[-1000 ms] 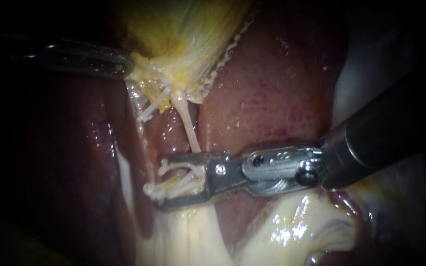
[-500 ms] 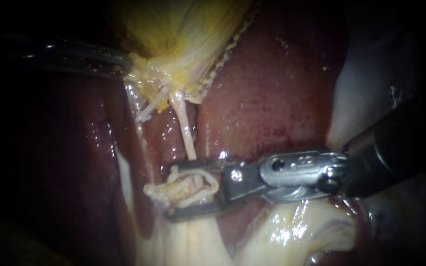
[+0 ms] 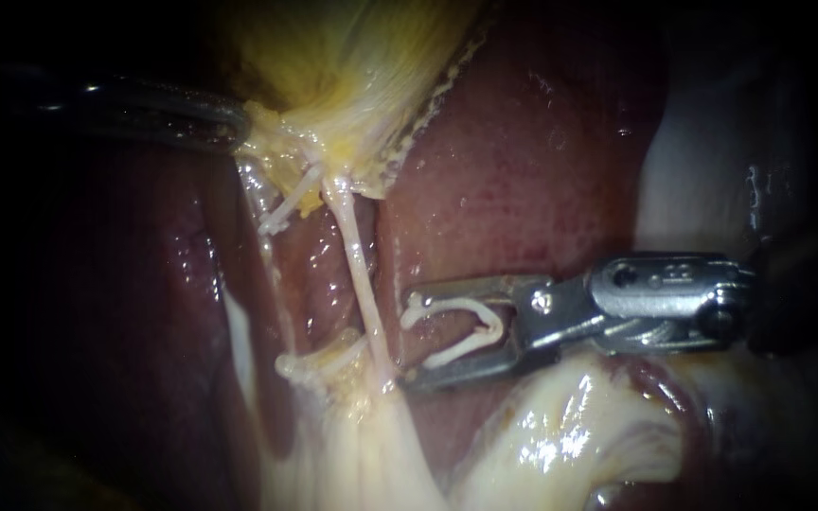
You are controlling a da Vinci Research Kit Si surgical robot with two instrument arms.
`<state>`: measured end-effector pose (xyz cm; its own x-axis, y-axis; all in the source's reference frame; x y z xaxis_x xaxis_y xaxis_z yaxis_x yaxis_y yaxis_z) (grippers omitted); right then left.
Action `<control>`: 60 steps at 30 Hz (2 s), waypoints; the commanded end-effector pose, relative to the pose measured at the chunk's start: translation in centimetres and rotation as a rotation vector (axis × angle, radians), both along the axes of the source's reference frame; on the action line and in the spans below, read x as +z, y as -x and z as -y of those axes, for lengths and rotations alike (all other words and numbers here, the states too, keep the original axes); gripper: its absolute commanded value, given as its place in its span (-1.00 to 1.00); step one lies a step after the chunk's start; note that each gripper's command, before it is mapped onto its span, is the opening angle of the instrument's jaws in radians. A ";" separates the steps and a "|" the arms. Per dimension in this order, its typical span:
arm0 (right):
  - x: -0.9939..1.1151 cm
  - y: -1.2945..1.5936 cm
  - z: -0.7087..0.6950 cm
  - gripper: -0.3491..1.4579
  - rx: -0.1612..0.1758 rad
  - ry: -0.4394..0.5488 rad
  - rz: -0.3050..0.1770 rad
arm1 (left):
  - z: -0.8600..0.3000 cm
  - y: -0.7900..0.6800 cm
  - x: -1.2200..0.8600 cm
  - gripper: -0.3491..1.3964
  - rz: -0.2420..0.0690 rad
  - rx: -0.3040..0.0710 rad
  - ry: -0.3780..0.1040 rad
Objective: Clipping first clip right tube
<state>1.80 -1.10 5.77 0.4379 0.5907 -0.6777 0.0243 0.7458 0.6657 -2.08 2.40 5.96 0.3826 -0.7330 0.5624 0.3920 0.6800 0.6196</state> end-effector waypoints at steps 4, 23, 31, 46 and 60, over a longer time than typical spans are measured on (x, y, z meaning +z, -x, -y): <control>0.20 -0.05 -0.02 -0.11 0.007 -0.014 0.011 | 0.00 0.00 0.00 -1.00 0.000 0.000 0.000; 0.24 -0.61 0.19 -0.07 0.069 -0.221 -0.093 | 0.00 0.01 0.00 -1.00 0.001 0.001 0.001; 0.08 -0.60 0.25 -0.11 0.024 -0.267 -0.122 | 0.00 0.01 0.00 -1.00 0.001 0.001 0.001; 0.18 -0.52 0.17 -0.75 0.016 -0.334 -0.103 | 0.00 0.01 0.01 -1.00 0.001 0.001 0.001; 0.20 -0.50 0.15 -1.00 0.010 -0.352 -0.102 | 0.00 0.01 0.01 -1.00 0.001 0.001 0.001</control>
<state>2.30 -1.24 5.97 0.3715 0.7995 -0.4719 0.0966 0.4723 0.8761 -2.09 2.40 5.97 0.3833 -0.7319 0.5634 0.3905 0.6812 0.6192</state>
